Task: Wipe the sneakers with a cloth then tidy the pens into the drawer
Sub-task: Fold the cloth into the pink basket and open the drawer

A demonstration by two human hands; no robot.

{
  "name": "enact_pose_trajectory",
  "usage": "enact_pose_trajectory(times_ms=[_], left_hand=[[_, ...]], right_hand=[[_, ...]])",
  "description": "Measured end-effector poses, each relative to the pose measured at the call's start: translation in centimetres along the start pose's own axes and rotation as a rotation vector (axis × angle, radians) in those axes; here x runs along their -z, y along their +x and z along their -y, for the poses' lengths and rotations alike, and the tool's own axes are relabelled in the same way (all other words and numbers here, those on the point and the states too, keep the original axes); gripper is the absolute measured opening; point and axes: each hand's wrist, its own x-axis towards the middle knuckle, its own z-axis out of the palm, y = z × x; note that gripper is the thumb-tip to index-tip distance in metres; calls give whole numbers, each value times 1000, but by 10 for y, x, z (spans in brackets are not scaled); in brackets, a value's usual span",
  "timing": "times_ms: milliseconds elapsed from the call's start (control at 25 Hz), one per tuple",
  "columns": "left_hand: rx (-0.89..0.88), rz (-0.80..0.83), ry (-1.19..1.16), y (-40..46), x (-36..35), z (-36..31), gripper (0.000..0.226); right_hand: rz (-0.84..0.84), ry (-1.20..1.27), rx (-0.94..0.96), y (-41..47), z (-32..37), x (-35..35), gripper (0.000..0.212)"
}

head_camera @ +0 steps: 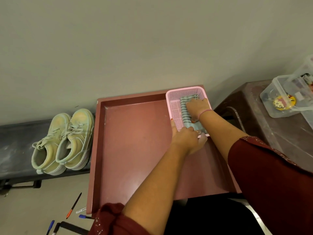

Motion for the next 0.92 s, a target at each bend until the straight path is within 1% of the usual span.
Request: enact_pose_trajectory(times_ms=[80, 160, 280, 400, 480, 600, 720, 920], left_hand=[[-3, -95, -54, -13, 1, 11, 44], [36, -170, -97, -29, 2, 24, 37], [104, -269, -161, -59, 3, 47, 34], [202, -330, -227, -92, 3, 65, 33], [215, -343, -237, -109, 1, 72, 33], [215, -374, -275, -136, -1, 79, 31], [253, -408, -316, -160, 1, 82, 29], [269, -417, -343, -189, 3, 81, 28]], right_hand=[[-24, 79, 26, -7, -3, -6, 39], [-69, 153, 49, -20, -9, -13, 36], [-133, 298, 48, -47, -14, -20, 37], [-229, 541, 21, -88, -5, -17, 38], [-280, 723, 20, -113, 4, -16, 36], [-249, 830, 38, -156, 20, -20, 35], [-219, 896, 55, -188, 32, -28, 37], [-235, 1019, 34, -223, 54, -39, 28]])
